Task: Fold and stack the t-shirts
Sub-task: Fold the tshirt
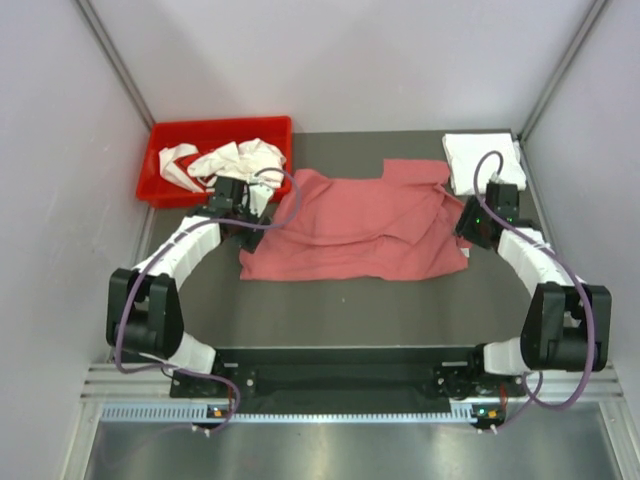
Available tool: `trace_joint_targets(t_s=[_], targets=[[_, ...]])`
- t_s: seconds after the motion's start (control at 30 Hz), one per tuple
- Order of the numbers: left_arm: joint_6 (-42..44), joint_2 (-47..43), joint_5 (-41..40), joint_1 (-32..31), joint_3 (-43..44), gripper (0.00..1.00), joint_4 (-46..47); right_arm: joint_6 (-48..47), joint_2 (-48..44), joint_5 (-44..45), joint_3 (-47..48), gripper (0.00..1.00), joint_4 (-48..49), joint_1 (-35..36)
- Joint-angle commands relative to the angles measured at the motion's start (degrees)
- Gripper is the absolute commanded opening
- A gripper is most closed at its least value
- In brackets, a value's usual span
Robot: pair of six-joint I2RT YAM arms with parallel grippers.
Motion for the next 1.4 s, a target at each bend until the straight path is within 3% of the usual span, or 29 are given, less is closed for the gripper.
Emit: trace_joint_targets(t_s=[0.0,0.17,0.33,0.37,0.4,0.47,0.53,0.87,1.03,1.23,1.37], targets=[[-3.6,1.6,0.5,0.7,-3.5,0.75,-2.0,-1.6,0.8,-1.3,-2.9,0.48,0.0,-0.9],[-5.1,3.1,3.3,2.2,-6.4,0.69,-0.9,-2.2,4.4,-3.5,-4.0,0.39,0.9,-0.9],[-6.0,4.2,10.7,2.4,-6.6,0.6,-3.4,-1.7,2.8,-5.0,-5.6,0.14,0.8,-0.9],[-6.0,4.1,11.6,2.4,-7.0,0.54,-3.5,-1.5,2.2,-4.9,-6.1,0.1,0.8,-0.9],[-5.8,4.1,11.7,2.4,-7.4,0.43,-3.3,-1.3,1.6,-5.0,-6.7,0.02,0.8,-1.1],[-5.1,4.3,11.6,2.4,-8.3,0.27,-3.3,-1.3,0.4,-5.1,-7.6,0.0,0.2,-1.4],[-4.3,4.2,11.9,2.4,-9.0,0.0,-3.8,-1.1,-1.1,-4.8,-8.2,0.0,-1.0,-2.2],[3.3,-6.6,14.7,8.1,-7.0,0.0,-7.9,1.0,-18.7,-9.3,-11.9,0.0,-11.9,-9.6],[9.4,-10.0,23.2,7.9,-9.6,0.0,-15.5,5.6,-27.5,-15.8,-15.9,0.0,-17.5,-14.3],[14.9,-12.1,21.3,7.9,-10.4,0.0,-20.8,12.0,-35.7,-18.2,-21.2,0.0,-23.4,-15.5],[17.2,-12.0,21.1,7.9,-9.3,0.0,-24.2,14.1,-36.2,-17.8,-23.5,0.0,-25.8,-15.5]])
